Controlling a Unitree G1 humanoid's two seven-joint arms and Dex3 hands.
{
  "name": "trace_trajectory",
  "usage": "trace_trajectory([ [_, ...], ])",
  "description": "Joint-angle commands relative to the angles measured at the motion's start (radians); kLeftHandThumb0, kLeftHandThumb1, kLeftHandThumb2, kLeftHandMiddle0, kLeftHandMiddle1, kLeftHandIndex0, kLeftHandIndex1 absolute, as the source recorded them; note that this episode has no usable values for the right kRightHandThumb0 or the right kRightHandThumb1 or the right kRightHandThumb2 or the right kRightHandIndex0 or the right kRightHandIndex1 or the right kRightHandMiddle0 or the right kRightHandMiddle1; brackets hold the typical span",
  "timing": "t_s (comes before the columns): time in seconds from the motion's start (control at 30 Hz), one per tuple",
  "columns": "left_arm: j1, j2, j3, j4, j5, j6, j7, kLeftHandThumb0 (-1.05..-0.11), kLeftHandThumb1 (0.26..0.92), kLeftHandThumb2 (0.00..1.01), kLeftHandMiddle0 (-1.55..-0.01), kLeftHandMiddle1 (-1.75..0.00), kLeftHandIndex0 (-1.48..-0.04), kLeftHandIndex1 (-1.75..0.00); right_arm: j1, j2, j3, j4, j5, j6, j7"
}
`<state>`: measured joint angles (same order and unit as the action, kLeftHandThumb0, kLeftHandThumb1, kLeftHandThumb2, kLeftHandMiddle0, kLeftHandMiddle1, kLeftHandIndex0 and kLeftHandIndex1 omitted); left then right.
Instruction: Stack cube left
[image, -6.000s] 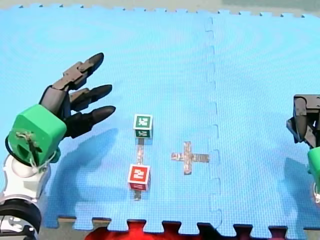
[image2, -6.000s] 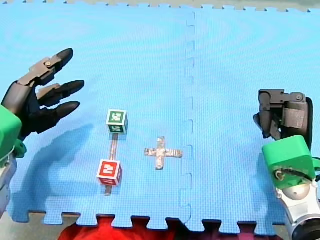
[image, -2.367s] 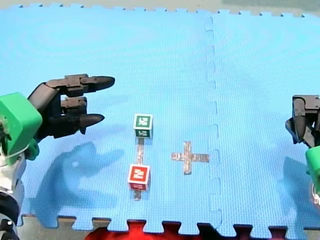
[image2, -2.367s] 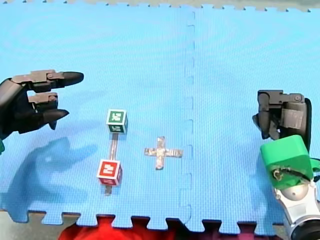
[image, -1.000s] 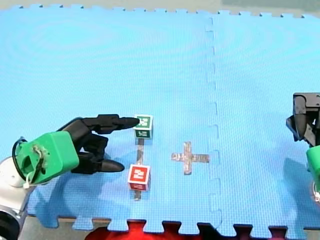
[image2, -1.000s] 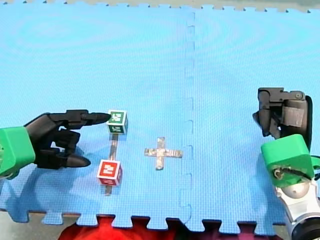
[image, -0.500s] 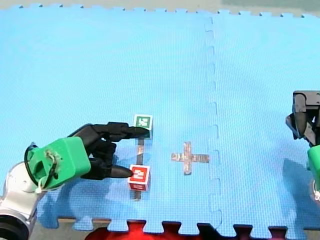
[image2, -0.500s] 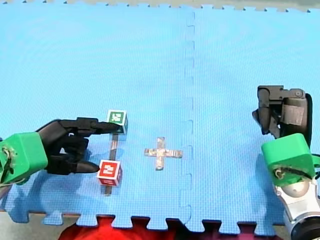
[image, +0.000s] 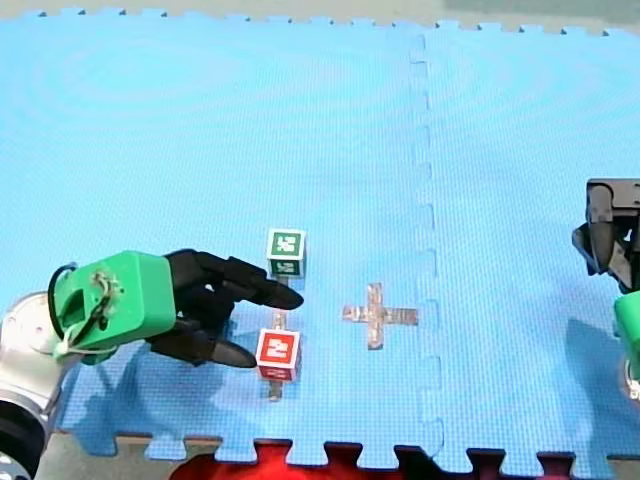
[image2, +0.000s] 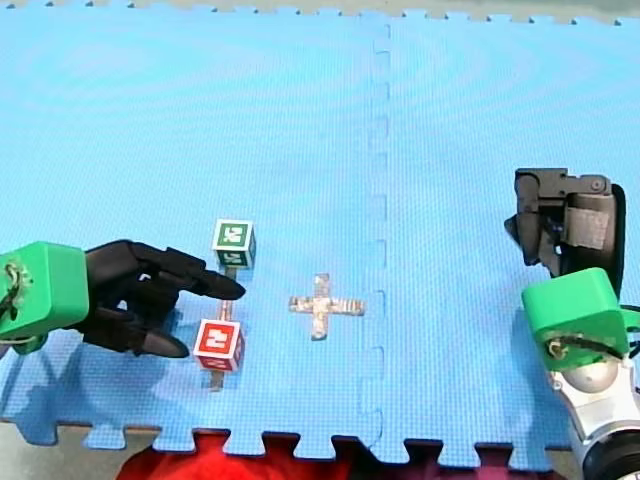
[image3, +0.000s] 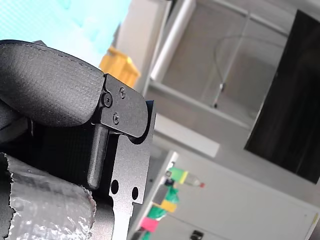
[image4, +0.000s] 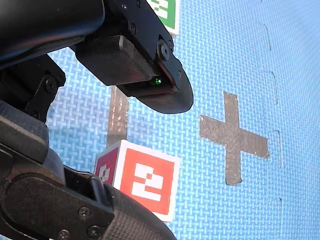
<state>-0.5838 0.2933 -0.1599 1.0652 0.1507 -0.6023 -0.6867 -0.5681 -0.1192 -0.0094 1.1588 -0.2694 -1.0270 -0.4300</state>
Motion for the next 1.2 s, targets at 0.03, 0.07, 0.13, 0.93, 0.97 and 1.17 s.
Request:
trace_trajectory([
  [0.03, 0.001, 0.01, -0.009, -0.016, 0.004, 0.02, -0.012, -0.834, 0.696, 0.0, -0.83, -1.75, -0.73, -0.02, -0.006, -0.008, 0.0, 0.003, -0.001, -0.007, -0.005],
  [0.07, 0.001, 0.013, -0.012, -0.021, 0.006, 0.027, -0.017, -0.834, 0.695, 0.0, -0.83, -1.75, -0.73, -0.02, -0.006, -0.008, 0.0, 0.003, -0.001, -0.009, -0.005],
  [0.13, -0.001, 0.019, -0.021, -0.03, 0.012, 0.045, -0.031, -0.834, 0.693, 0.0, -0.82, -1.75, -0.71, -0.01, -0.007, -0.009, 0.001, 0.003, -0.002, -0.012, -0.007],
  [0.93, 0.278, 0.092, -0.156, -0.837, 0.51, 0.343, 0.331, -0.763, 0.691, 0.01, -0.79, -1.75, -0.77, -0.06, -0.001, -0.015, 0.002, -0.019, -0.006, -0.026, -0.006],
  [0.97, 0.284, 0.092, -0.156, -0.85, 0.522, 0.347, 0.338, -0.752, 0.692, 0.01, -0.79, -1.75, -0.77, -0.06, -0.001, -0.015, 0.002, -0.019, -0.007, -0.026, -0.008],
  [1.17, 0.314, 0.084, -0.156, -0.862, 0.54, 0.342, 0.377, -0.338, 0.715, 0.01, -0.78, -1.75, -0.75, -0.04, -0.002, -0.015, 0.002, -0.016, -0.01, -0.024, -0.01],
])
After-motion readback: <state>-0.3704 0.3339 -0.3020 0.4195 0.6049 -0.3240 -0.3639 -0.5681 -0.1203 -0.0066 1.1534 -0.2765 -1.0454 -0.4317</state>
